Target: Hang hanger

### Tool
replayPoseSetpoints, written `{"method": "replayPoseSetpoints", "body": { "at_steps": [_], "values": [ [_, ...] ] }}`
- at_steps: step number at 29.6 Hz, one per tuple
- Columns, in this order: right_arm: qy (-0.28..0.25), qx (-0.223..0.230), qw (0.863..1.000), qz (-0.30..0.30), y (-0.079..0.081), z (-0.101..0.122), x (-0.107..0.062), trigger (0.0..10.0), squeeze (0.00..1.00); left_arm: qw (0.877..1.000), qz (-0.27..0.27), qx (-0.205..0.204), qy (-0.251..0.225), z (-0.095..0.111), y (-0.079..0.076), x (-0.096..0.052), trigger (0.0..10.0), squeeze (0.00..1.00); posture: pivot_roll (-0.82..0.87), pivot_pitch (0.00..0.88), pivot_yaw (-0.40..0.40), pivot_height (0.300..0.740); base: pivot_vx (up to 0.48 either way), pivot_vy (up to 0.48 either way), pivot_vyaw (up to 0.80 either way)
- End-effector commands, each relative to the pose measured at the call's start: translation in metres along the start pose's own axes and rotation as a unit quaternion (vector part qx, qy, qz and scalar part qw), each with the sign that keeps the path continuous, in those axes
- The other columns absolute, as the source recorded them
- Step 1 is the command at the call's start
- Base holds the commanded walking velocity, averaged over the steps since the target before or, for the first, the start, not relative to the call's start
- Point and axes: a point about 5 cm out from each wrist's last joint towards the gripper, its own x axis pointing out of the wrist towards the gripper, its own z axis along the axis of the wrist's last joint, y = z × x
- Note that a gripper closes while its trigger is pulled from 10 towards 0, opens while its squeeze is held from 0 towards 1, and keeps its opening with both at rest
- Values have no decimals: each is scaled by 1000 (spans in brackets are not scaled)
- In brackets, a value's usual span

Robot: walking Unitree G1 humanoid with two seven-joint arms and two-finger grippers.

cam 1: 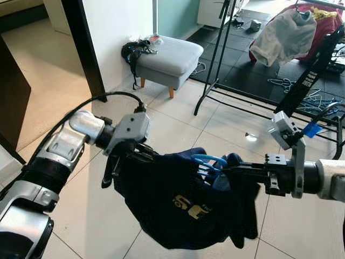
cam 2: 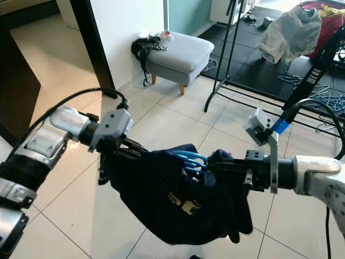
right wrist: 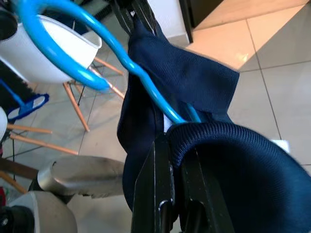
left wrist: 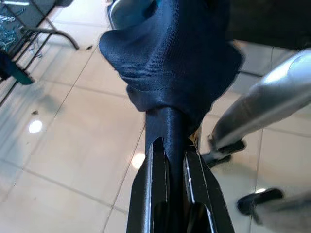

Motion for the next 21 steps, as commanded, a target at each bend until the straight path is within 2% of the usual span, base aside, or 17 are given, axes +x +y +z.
{"method": "replayPoseSetpoints", "body": {
  "at_steps": [1, 4, 7, 10, 11, 12, 16, 18, 21],
  "values": [
    [14, -12, 1000, 0, 0, -1, 0, 0, 0, 999, -29, 10, -11, 7, -2, -5, 10000, 0, -43, 149, -6, 740, 0, 0, 0],
    [25, -16, 999, -16, -6, -4, -9, 0, 0, 995, -80, 18, 50, 0, -13, -19, 10000, 0, -44, 147, -5, 740, 0, 0, 0],
    [24, -15, 999, -19, -7, -4, -11, 0, 0, 994, -83, 20, 61, -3, -13, -21, 10000, 0, -44, 147, -5, 740, 0, 0, 0],
    [15, -27, 999, -38, -10, 5, -29, 0, 0, 986, -104, 31, 130, -20, -20, -27, 10000, 0, -40, 142, -2, 740, 0, 0, 0],
    [15, -27, 999, -38, -10, 5, -29, 0, 0, 986, -104, 31, 130, -20, -20, -27, 10000, 0, -40, 142, -2, 740, 0, 0, 0],
    [14, -35, 998, -46, -11, 10, -40, 0, 0, 979, -115, 46, 161, -28, -22, -27, 10000, 0, -40, 142, -2, 740, 0, 0, 0],
    [17, -38, 998, -50, -12, 11, -44, 0, 0, 977, -121, 52, 169, -30, -23, -25, 10000, 0, -40, 140, 3, 740, 0, 0, 0],
    [32, -53, 997, -55, -14, 11, -47, 0, 0, 974, -130, 70, 170, -31, -23, -18, 10000, 0, -43, 139, 5, 740, 0, 0, 0],
    [51, -69, 995, -59, -16, 10, -47, 0, 0, 976, -138, 72, 151, -28, -23, -12, 10000, 0, -45, 138, 6, 740, 0, 0, 0]
  ]
}}
